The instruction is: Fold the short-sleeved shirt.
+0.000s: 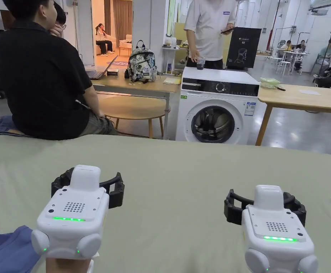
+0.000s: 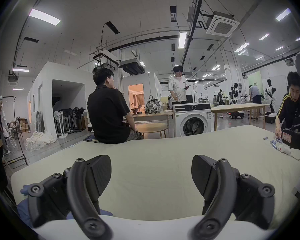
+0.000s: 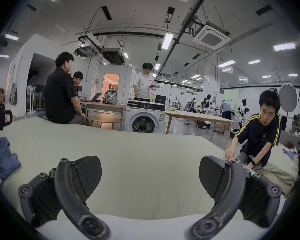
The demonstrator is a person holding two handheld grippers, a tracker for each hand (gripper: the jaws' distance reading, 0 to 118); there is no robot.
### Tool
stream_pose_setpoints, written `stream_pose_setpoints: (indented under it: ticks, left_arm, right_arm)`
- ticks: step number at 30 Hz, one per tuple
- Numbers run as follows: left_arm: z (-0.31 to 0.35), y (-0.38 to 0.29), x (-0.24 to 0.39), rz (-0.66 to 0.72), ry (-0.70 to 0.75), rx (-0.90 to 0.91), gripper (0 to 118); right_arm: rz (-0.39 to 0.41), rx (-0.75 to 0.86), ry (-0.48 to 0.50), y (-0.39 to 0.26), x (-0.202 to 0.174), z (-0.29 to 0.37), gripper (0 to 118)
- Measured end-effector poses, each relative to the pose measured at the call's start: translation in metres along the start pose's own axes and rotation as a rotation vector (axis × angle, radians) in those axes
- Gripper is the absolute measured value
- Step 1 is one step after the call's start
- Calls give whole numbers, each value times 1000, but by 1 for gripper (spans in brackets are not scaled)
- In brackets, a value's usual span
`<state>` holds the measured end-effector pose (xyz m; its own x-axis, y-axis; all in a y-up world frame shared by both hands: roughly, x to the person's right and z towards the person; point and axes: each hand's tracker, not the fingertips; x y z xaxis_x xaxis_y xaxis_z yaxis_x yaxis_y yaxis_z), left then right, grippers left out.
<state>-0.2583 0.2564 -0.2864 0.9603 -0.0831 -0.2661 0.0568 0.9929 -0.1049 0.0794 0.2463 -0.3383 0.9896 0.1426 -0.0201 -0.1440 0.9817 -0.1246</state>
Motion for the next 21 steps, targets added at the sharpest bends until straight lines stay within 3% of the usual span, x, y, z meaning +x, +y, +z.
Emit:
stream_pose_setpoints:
  ticks: [2, 6, 8, 10, 12, 14, 17, 19, 21]
  left_arm:
    - [-1, -1, -7, 83, -26, -12, 97]
    - [-7, -3, -33, 417, -109, -45, 97]
    - [-10, -6, -41, 531, -128, -53, 97]
    - [-14, -8, -46, 577, -143, -55, 97]
    - [-14, -2, -41, 492, -123, -46, 97]
    - [-12, 7, -21, 192, -63, -36, 97]
    - [-8, 6, 13, -403, 36, -4, 97]
    - [-8, -1, 26, -689, 102, 30, 96]
    - [-4, -7, 34, -902, 142, 57, 96]
  right_arm:
    - [-42, -15, -2, 1, 6, -2, 114]
    - [-382, -66, 22, 6, 30, -5, 114]
    - [-510, -71, 29, 9, 39, -4, 113]
    - [-536, -63, 22, 14, 42, 0, 113]
    - [-471, -46, 25, 17, 38, -1, 113]
    - [-200, -16, 22, 24, 23, 1, 113]
    - [429, 97, -44, 22, -12, 4, 113]
    - [799, 159, -84, 9, -24, 3, 113]
    - [1083, 216, -125, -5, -31, 1, 113]
